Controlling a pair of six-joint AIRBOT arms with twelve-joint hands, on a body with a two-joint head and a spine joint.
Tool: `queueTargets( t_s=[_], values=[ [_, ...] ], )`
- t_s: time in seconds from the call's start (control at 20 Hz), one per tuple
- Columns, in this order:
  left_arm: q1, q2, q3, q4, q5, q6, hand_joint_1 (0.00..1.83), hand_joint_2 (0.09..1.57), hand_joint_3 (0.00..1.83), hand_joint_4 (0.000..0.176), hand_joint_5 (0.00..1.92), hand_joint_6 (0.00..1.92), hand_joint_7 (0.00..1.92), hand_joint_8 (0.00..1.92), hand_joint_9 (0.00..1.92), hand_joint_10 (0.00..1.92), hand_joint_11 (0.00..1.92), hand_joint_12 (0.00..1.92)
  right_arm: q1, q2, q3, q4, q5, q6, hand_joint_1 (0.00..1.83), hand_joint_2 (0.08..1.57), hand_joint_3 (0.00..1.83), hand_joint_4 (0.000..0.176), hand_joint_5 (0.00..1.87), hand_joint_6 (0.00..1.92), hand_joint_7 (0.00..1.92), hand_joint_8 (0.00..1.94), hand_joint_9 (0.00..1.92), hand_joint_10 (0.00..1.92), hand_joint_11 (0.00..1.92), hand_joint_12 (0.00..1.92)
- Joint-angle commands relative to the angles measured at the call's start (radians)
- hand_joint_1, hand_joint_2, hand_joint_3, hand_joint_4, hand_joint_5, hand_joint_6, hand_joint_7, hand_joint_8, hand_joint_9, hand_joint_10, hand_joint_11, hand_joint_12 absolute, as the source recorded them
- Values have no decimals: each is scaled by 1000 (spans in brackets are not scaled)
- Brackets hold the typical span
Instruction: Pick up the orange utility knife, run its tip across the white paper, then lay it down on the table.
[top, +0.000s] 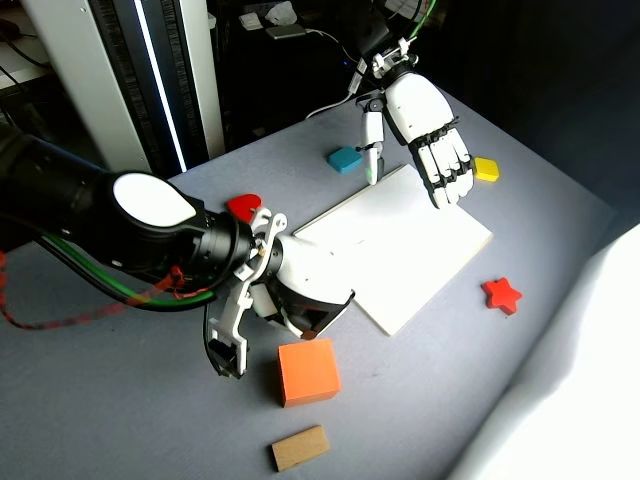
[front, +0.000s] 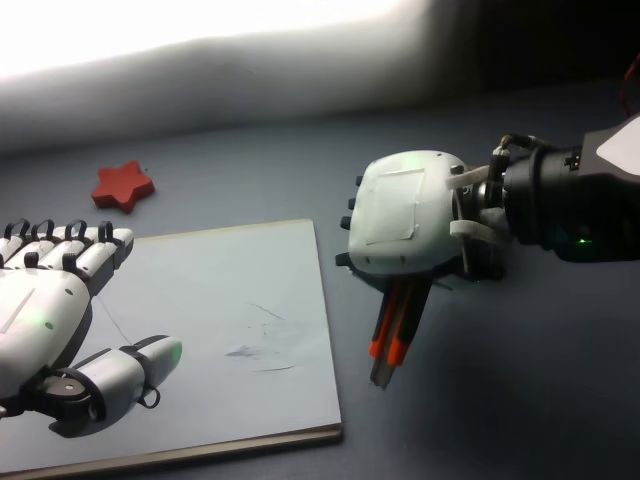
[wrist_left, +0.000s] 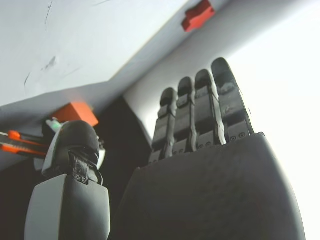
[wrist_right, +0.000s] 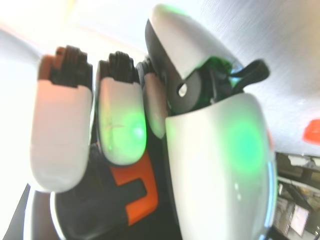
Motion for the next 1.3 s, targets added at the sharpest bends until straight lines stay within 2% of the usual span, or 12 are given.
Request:
queueTargets(
  t_s=[0.0, 0.2, 0.25, 0.3, 0.45, 0.55, 0.6, 0.65, 0.8, 0.9, 0.95, 1.25],
  values=[
    [-2, 0, 7, 43, -98, -4, 209, 1262, 1, 0, 138, 5, 151, 2, 121, 4, 0, 404, 12, 17, -16, 32, -8, -5, 1564, 1064, 516, 176, 1548, 1921, 1753, 1941, 1850, 1921, 1887, 1921],
    [-1, 0, 8, 43, -98, -5, 256, 1260, 0, 0, 137, 8, 152, 7, 124, 4, 0, 385, 14, 59, -64, 155, -36, -116, 1543, 1064, 522, 176, 1479, 1921, 1709, 1941, 1802, 1921, 1848, 1921],
    [-1, 0, 8, 43, -98, -5, 261, 1259, 0, 0, 140, 9, 154, 7, 126, 5, 0, 385, 14, 64, -63, 240, -28, -227, 1543, 1064, 522, 176, 1478, 1921, 1708, 1941, 1801, 1921, 1848, 1921],
    [-1, -1, 8, 43, -99, -5, 244, 1267, 2, 0, 132, 4, 133, 2, 116, 1, 0, 379, 10, 69, -54, 375, 39, -391, 1540, 1057, 523, 176, 1461, 1921, 1695, 1941, 1794, 1921, 1842, 1921],
    [1, -1, 8, 43, -100, -6, 265, 1269, 0, 0, 112, 4, 80, 1, 76, 0, 0, 308, 16, 67, -42, 596, 90, -699, 1524, 1054, 538, 176, 1454, 1921, 1683, 1941, 1781, 1921, 1827, 1921],
    [1, -1, 9, 43, -101, -6, 219, 1272, 2, 0, 88, 1, 59, 0, 65, 1, 0, 315, 7, 55, -40, 883, 99, -1025, 1522, 1048, 547, 176, 1434, 1921, 1682, 1941, 1788, 1921, 1828, 1921],
    [2, -1, 10, 43, -101, -6, 210, 1272, 2, 0, 84, 1, 57, 0, 66, 2, 0, 318, -9, 40, -31, 1079, 147, -1282, 1522, 1045, 548, 176, 1432, 1921, 1683, 1941, 1789, 1921, 1829, 1921],
    [3, -1, 10, 44, -101, -8, 200, 1277, 4, 0, 86, 2, 62, 2, 66, 2, 0, 317, -22, 20, -15, 1192, 214, -1438, 1530, 1034, 546, 176, 1442, 1921, 1701, 1941, 1795, 1921, 1837, 1921],
    [7, -1, 10, 44, -101, -11, 219, 1274, 1, 0, 79, 1, 81, 6, 70, 2, 0, 304, -52, -53, 45, 1376, 385, -1741, 1527, 1049, 548, 176, 1440, 1921, 1699, 1941, 1790, 1921, 1831, 1921],
    [12, -1, 10, 44, -105, -18, 204, 1278, 2, 0, 85, 2, 91, 7, 66, 5, 0, 261, -58, -97, 89, 1375, 463, -1796, 1526, 1057, 545, 176, 1427, 1921, 1694, 1941, 1798, 1921, 1838, 1921],
    [16, -1, 10, 44, -113, -25, 126, 1282, 3, 0, 52, 0, 69, 2, 71, 4, 0, 317, -70, -238, 262, 1270, 627, -1852, 1531, 1058, 539, 176, 1429, 1921, 1711, 1941, 1808, 1921, 1850, 1921],
    [20, -2, 10, 44, -113, -27, 129, 1280, 1, 0, 76, 5, 73, 0, 76, 2, 0, 381, -99, -362, 431, 1141, 708, -1828, 1525, 1095, 477, 176, 1444, 1921, 1688, 1941, 1778, 1921, 1814, 1921]
  ],
)
